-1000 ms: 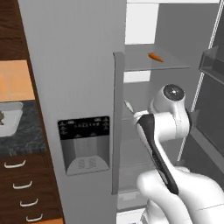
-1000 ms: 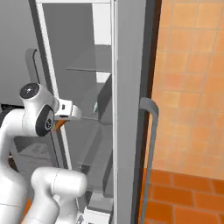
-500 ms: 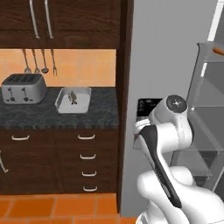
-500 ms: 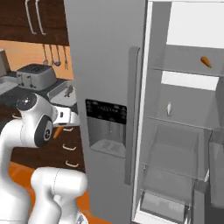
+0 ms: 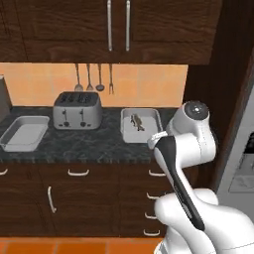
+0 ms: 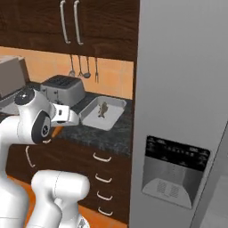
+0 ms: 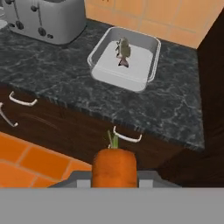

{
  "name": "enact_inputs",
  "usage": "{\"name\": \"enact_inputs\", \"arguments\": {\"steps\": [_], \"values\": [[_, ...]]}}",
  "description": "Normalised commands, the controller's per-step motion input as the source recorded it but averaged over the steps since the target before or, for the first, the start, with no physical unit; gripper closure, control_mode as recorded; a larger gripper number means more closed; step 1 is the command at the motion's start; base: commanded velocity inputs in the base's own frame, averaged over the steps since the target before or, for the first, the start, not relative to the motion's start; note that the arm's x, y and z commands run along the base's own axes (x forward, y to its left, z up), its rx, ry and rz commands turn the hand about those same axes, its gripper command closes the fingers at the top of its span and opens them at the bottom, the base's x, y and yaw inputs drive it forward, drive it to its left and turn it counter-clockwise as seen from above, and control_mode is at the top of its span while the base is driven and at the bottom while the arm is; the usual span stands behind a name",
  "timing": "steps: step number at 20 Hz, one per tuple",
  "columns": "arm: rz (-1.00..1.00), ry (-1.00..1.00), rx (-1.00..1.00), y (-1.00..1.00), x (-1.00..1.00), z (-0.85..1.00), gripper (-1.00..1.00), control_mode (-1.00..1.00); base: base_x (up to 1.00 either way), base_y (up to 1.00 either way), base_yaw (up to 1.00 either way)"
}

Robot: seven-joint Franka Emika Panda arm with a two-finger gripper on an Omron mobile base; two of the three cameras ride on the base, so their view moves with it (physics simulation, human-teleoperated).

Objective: Place one carrot and one fish in each tupperware on the nearby counter, to pack two identical lunches.

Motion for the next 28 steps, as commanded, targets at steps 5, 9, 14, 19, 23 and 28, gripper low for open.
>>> {"name": "enact_inputs", "arguments": {"steps": [5, 9, 14, 19, 23, 28], "values": [[0.0, 0.0, 0.0, 0.0, 0.0, 0.0, 1.0, 1.0, 1.0, 0.58, -0.16], [0.0, 0.0, 0.0, 0.0, 0.0, 0.0, 1.0, 1.0, 0.92, 0.14, -0.44], [0.0, 0.0, 0.0, 0.0, 0.0, 0.0, 1.0, 1.0, 0.62, 0.0, -0.48], [-0.27, 0.0, -0.01, -0.12, 0.52, -0.35, 1.0, -1.0, 0.09, 0.0, -0.09], [-0.1, 0.12, 0.0, -0.35, 0.96, -0.62, 1.0, -1.0, 0.0, 0.0, 0.0], [0.11, 0.29, 0.02, -0.41, 1.0, -0.65, 1.0, -1.0, 0.0, 0.0, 0.0]]}}
